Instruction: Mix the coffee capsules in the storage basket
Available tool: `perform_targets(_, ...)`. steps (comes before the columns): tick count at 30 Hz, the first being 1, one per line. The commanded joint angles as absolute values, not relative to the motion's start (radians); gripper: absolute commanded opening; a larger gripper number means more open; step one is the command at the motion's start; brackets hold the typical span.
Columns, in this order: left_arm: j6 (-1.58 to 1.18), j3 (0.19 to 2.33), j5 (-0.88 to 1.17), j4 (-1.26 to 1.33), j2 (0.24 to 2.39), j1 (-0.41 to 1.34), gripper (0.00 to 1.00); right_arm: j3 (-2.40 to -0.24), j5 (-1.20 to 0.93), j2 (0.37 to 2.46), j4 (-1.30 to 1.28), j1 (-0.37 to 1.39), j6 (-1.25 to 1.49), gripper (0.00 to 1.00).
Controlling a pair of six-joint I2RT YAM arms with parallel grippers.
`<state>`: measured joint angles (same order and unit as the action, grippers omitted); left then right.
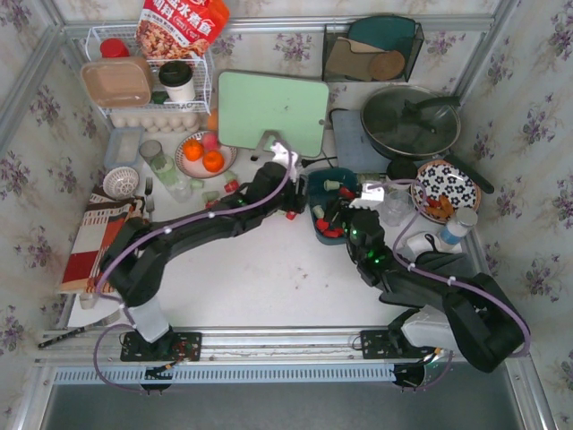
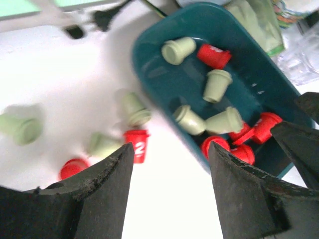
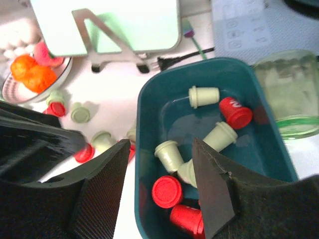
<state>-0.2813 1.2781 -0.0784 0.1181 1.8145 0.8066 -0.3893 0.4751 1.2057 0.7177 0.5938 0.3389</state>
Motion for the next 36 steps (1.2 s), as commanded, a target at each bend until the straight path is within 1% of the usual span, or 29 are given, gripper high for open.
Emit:
perform_targets(1,-0.289,1.128,-0.296,0.197,1.655,0.808,0.64,-0.425,0.355,1.263,0.707,0.594,0.305,0.6)
perform_targets(6,-0.323,0.96,-0.415,0.101,1.45,0.808,0.65,-0.479,0.193,1.347,0.71,0.6,0.272,0.57)
perform_targets(9,-0.361,0.85,-0.437,0.067,1.321,0.809,0.65,-0.54,0.105,1.414,0.666,0.609,0.258,0.56)
perform_targets(13,-0.395,0.736,-0.484,-0.01,1.155,0.808,0.66,-0.643,0.056,1.506,0.587,0.632,0.219,0.56)
perform_targets(17,-0.415,0.681,-0.568,-0.128,1.002,0.806,0.67,-0.823,0.06,1.65,0.41,0.638,0.207,0.56)
perform_targets(26,-0.429,0.592,-0.66,-0.289,0.707,0.805,0.7,-1.106,0.101,1.913,0.155,0.655,0.152,0.55)
perform_targets(31,-0.43,0.556,-0.687,-0.327,0.609,0.804,0.72,-1.205,0.166,2.012,0.095,0.686,0.104,0.55)
perform_targets(36,-0.427,0.557,-0.711,-0.373,0.569,0.804,0.73,-1.279,0.223,2.09,0.046,0.698,0.088,0.54)
